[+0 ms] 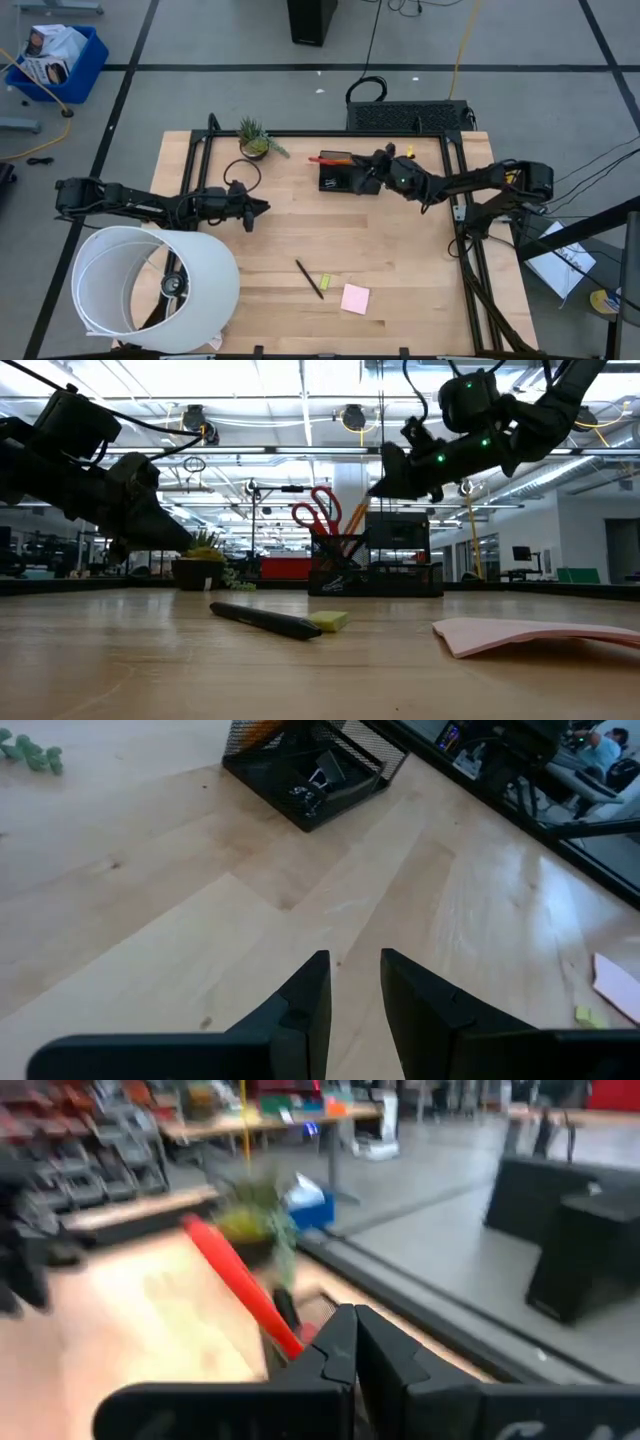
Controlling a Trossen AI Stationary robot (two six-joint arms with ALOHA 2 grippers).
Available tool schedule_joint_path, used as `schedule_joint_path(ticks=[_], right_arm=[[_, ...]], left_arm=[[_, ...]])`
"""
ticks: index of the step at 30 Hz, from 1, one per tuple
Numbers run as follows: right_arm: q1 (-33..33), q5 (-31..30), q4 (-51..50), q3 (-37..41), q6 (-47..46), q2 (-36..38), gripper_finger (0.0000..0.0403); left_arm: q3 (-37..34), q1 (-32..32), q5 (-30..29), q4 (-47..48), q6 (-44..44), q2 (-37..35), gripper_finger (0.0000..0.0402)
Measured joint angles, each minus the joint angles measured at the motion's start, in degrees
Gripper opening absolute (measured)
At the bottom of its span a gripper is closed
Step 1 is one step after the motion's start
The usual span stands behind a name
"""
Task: Pick and place office supplies into organizer
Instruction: Put the orange pencil into the desk organizer, then put the pink sticky notes into the desk organizer
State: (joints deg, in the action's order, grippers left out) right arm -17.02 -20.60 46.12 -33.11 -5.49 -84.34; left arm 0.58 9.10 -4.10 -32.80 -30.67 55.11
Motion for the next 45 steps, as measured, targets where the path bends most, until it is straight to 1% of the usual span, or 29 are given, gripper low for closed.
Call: schedule_joint_path(ticks=[1, 3, 4, 6, 9, 13, 16, 18, 25, 26, 29, 31, 33, 34, 38, 40, 41, 44, 45], right_arm=[[0.4, -1.5, 0.5, 0.0, 1.0, 0.0, 0.0], [1.1, -8.6, -1.6, 0.0, 2.6, 0.5, 0.0], [1.4, -11.1, -2.6, 0.1, 2.8, 0.6, 0.0], [1.6, -12.7, -4.5, 0.0, 2.6, 0.6, 0.0], [1.8, -12.4, -7.4, 0.1, 2.7, 0.6, 0.0], [3.5, -12.6, -8.4, 0.0, 5.3, 0.8, 0.0], [5.7, -9.5, -9.4, 0.0, 7.5, 2.1, 0.0], [7.3, -7.5, -11.6, 0.0, 8.0, 3.8, 0.0], [16.4, -9.2, -21.5, 0.0, 6.3, 13.1, 0.0], [17.7, -7.7, -22.4, 0.0, 5.5, 14.2, 0.0], [21.1, 1.7, -23.1, 0.0, 3.3, 15.7, 0.0], [23.8, 4.0, -22.4, 0.0, 0.4, 15.3, 0.0], [26.7, 3.7, -20.9, 0.0, -0.1, 13.4, 0.0], [28.2, 2.0, -20.5, 0.0, 0.1, 12.1, 0.0], [32.9, -9.0, -20.1, 0.0, 0.2, 7.3, 0.0], [34.4, -12.4, -21.9, 0.0, -2.2, 6.0, 0.0], [35.0, -11.9, -23.1, 0.0, -3.8, 5.6, 0.0], [38.0, -5.4, -26.3, 0.0, -7.4, 5.1, 0.0], [39.6, -4.7, -26.7, 0.0, -7.6, 4.9, 0.0]], left_arm=[[0.0, -0.2, 0.0, 0.0, 0.1, 0.0, 0.0093], [0.0, -0.5, 0.0, 0.0, 0.0, 0.0, 0.0093], [0.0, -0.7, 0.0, 0.0, -0.2, 0.0, 0.0093], [0.0, -1.1, 0.0, 0.0, -0.5, 0.0, 0.0093], [0.0, -1.6, 0.0, 0.0, 0.1, 0.0, 0.0093], [0.0, -2.1, -0.1, 0.0, 0.2, 0.0, 0.0093], [0.0, -2.5, -0.3, 0.0, 0.4, 0.0, 0.0093], [0.0, -2.5, -0.3, 0.0, 0.4, 0.0, 0.0093], [0.0, -2.5, -0.5, 0.6, 0.4, 0.0, 0.0093], [0.0, -2.5, -0.5, 0.6, 0.3, 0.0, 0.0093], [0.0, -2.5, -0.5, 0.6, 0.3, 0.0, 0.0093], [0.0, -2.5, -0.5, 0.5, 0.4, 0.0, 0.0093], [0.0, -2.5, -0.7, 0.5, 0.4, 0.0, 0.0093], [0.0, -2.5, -1.0, 0.5, 0.4, 0.0, 0.0093], [0.0, -2.5, -1.7, 0.6, 0.4, 0.0, 0.0093], [0.0, -2.5, -1.8, 1.3, 0.4, 0.0, 0.0093], [0.0, -2.5, -1.8, 1.7, 0.4, 0.0, 0.0093], [0.0, -2.5, -1.7, 2.8, 0.3, 0.0, 0.0093], [0.0, -2.5, -1.8, 3.1, 0.4, 0.0, 0.0093]])
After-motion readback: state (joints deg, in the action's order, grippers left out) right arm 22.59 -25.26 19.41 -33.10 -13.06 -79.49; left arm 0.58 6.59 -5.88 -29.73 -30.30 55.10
